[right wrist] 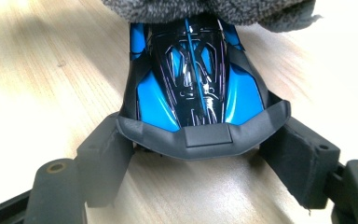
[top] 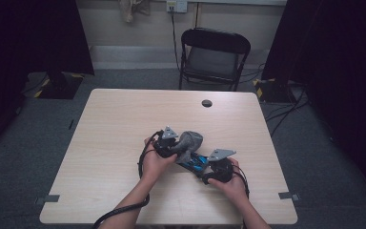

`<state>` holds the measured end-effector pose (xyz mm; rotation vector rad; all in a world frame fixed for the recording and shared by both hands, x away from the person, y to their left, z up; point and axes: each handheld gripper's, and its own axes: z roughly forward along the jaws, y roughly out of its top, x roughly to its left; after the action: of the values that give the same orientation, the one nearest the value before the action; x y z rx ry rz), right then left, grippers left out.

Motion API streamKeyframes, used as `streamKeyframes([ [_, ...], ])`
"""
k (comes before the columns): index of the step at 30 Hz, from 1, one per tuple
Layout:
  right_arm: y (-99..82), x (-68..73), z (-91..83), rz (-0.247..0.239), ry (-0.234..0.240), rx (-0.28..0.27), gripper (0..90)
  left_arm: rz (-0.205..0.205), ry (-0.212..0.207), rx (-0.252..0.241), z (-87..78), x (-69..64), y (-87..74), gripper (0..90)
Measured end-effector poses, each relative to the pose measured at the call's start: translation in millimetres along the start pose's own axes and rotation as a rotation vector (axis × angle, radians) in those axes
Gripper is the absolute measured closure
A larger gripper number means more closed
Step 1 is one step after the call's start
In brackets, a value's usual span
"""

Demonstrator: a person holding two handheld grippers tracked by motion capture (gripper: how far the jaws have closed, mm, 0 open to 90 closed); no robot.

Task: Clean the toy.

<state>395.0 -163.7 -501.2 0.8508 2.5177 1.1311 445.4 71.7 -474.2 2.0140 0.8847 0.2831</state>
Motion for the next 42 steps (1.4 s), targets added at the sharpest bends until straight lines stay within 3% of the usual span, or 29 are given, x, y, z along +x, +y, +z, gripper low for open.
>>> streamKeyframes([
  [24,0.0,-0.1,0.0,-0.002,0.0,-0.001,25.6,-0.006,0.061,0.017,-5.0,17.8,-7.4,69.0],
  [42,0.0,0.0,0.1,0.0,0.0,-0.001,25.6,-0.036,0.079,0.018,-8.8,25.8,-12.0,68.9],
])
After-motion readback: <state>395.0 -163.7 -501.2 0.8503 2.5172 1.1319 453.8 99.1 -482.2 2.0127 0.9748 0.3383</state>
